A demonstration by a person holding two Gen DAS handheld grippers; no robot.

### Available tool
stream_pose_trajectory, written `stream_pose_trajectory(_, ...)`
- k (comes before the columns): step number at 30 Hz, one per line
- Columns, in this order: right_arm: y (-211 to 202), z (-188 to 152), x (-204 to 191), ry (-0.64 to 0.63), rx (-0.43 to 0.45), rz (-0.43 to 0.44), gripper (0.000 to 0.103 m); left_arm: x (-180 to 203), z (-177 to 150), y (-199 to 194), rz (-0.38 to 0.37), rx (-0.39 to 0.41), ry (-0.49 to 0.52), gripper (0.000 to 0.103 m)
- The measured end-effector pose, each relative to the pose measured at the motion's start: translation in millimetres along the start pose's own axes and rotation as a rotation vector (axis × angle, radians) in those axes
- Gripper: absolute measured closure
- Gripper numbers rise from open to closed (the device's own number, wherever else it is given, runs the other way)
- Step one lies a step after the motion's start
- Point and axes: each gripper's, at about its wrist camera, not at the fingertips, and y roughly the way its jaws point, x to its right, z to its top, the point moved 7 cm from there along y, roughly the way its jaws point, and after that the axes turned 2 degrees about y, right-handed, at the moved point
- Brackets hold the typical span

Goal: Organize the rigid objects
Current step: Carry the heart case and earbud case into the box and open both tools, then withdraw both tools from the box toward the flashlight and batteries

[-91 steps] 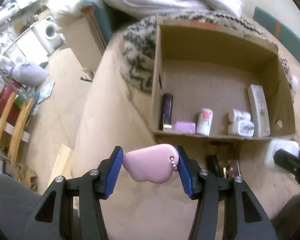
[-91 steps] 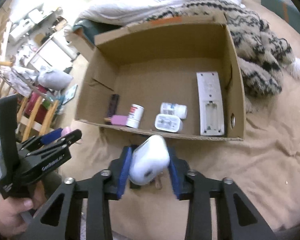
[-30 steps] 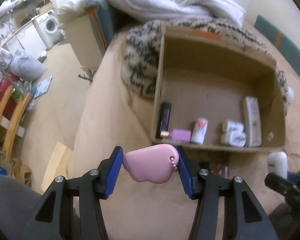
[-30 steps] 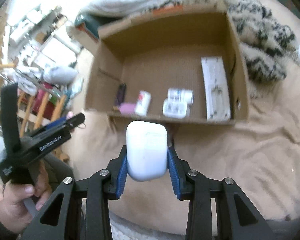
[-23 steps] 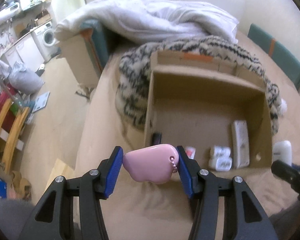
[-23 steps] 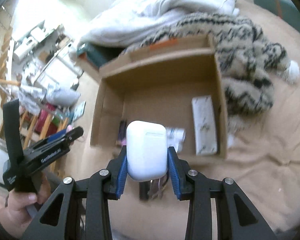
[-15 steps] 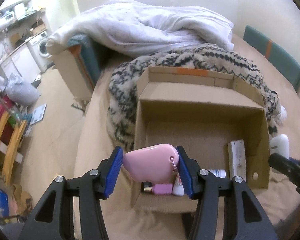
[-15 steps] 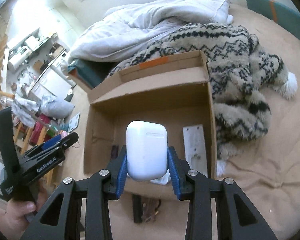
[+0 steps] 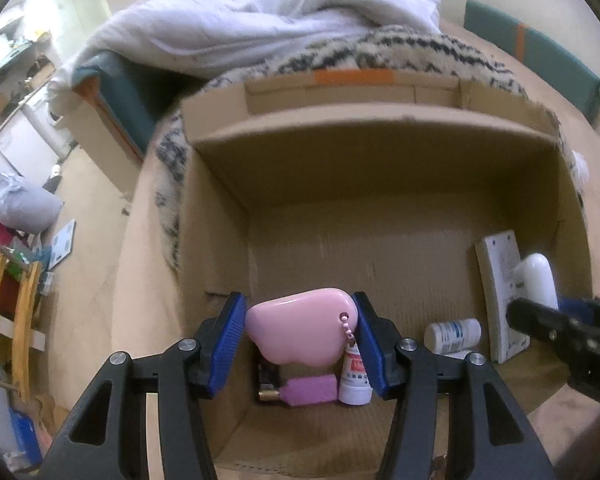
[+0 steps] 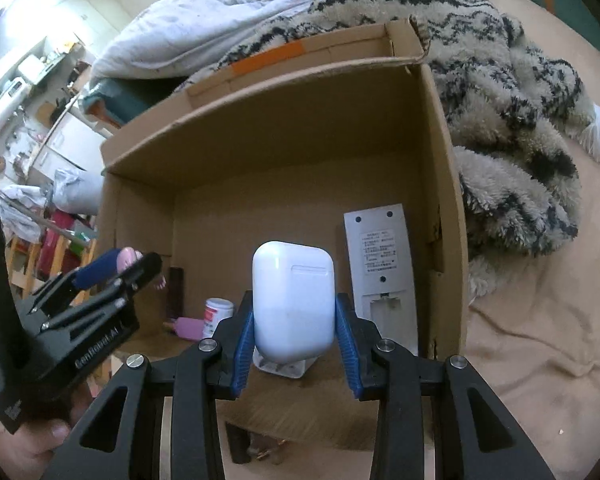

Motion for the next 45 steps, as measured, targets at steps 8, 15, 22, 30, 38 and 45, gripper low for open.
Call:
stream_pose_trajectory(8, 14, -3, -1, -0.016, -0.031, -0.036, 0.064, 1, -8, 12, -0.018, -0.047, -0.017, 0.053)
stream_pose_trajectory(15, 13, 2, -8, -0.049, 0.011, -0.056, 0.063, 2, -9, 13, -0.025, -0.062, -0.021, 0.053)
stream_pose_trajectory(22, 1, 10, -19, -0.055, 0.066, -0.003, 0.031, 2, -6, 5, -0.022, -0.041, -0.013, 0.034)
stream_pose_trajectory(30, 0, 10, -23, -0.051, 0.067, 0.024, 0.021, -1, -5, 3, -0.02, -0.042, -0.029, 0.034)
stream_pose_trajectory(38, -5, 9, -21, -0.036, 0.08, 0.034, 0.021, -5, -6, 1, -0.044, -0.034, -0.071, 0.034)
stream_pose_trajectory(45, -26, 6, -20, -0.018, 0.105, 0.063, 0.021, -6, -5, -12, -0.044, -0.027, -0.052, 0.034)
